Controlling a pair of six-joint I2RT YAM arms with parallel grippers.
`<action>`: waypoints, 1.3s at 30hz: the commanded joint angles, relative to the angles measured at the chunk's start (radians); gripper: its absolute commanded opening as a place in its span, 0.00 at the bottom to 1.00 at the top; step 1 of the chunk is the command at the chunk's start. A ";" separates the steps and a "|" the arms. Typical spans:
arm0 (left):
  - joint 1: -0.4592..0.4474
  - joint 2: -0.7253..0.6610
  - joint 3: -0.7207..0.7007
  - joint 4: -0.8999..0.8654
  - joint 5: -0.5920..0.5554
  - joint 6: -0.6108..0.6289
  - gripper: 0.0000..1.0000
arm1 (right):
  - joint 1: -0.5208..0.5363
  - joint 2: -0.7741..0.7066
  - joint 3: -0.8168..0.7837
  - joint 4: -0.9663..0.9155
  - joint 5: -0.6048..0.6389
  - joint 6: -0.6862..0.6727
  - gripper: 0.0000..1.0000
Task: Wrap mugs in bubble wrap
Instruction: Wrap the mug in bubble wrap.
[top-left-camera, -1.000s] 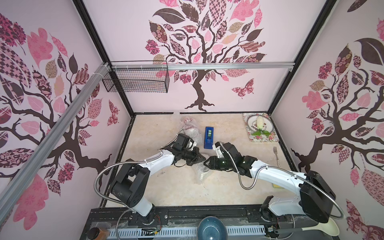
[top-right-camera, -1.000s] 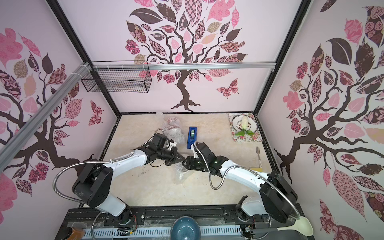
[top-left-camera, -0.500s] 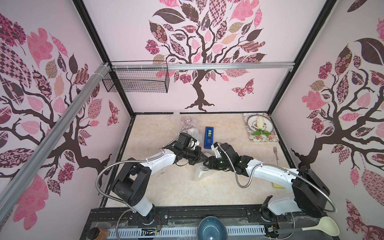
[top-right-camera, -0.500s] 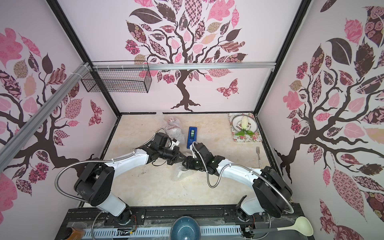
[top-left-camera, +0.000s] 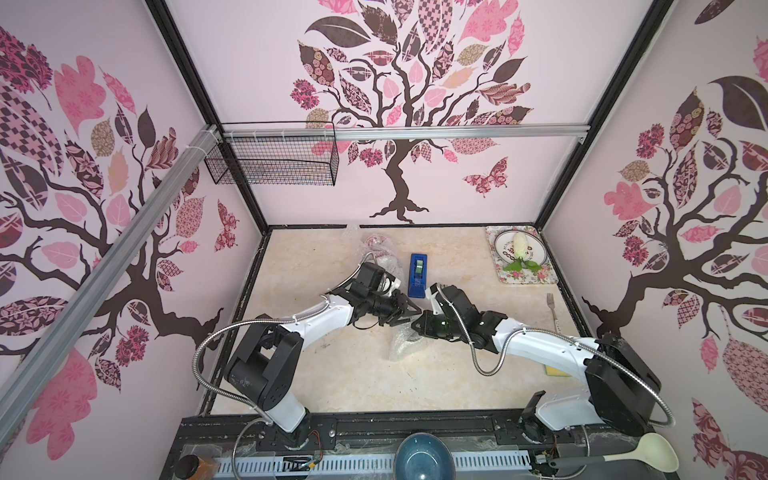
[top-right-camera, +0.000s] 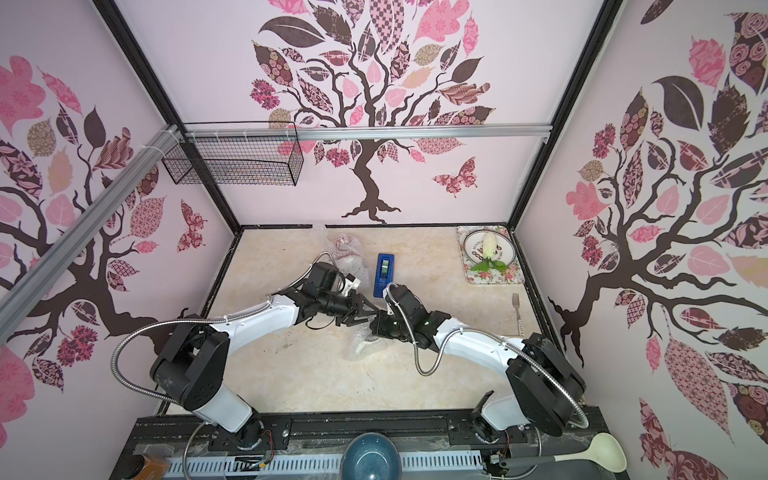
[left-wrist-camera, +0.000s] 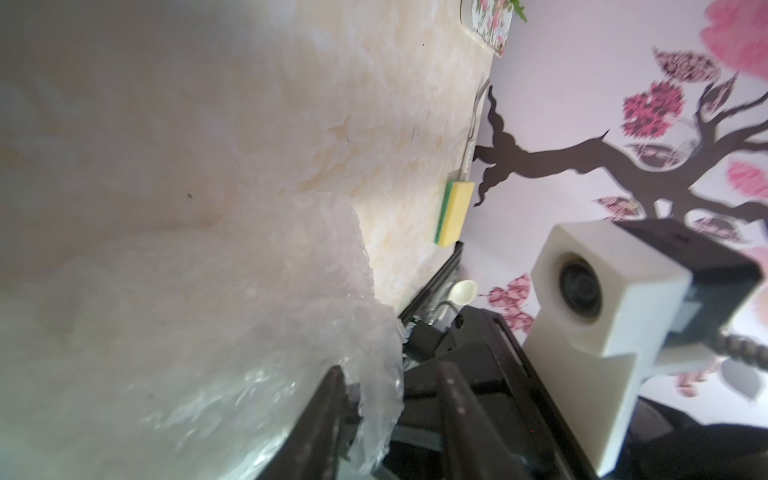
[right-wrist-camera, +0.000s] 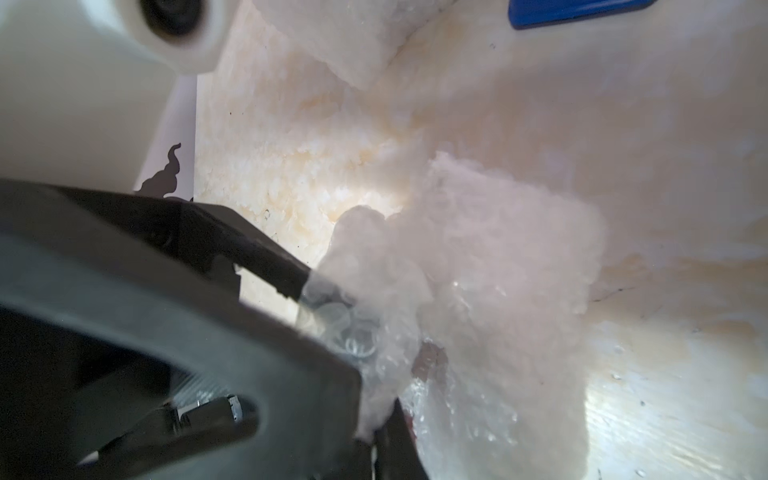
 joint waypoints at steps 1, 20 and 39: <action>0.027 -0.037 0.136 -0.146 -0.101 0.084 0.53 | -0.011 -0.054 -0.021 -0.035 0.063 0.056 0.00; 0.060 -0.077 0.105 -0.373 -0.057 0.365 0.50 | -0.013 -0.078 -0.028 -0.075 0.078 0.108 0.00; -0.026 0.047 0.105 -0.492 -0.221 0.462 0.49 | -0.014 -0.100 -0.058 -0.044 0.081 0.131 0.00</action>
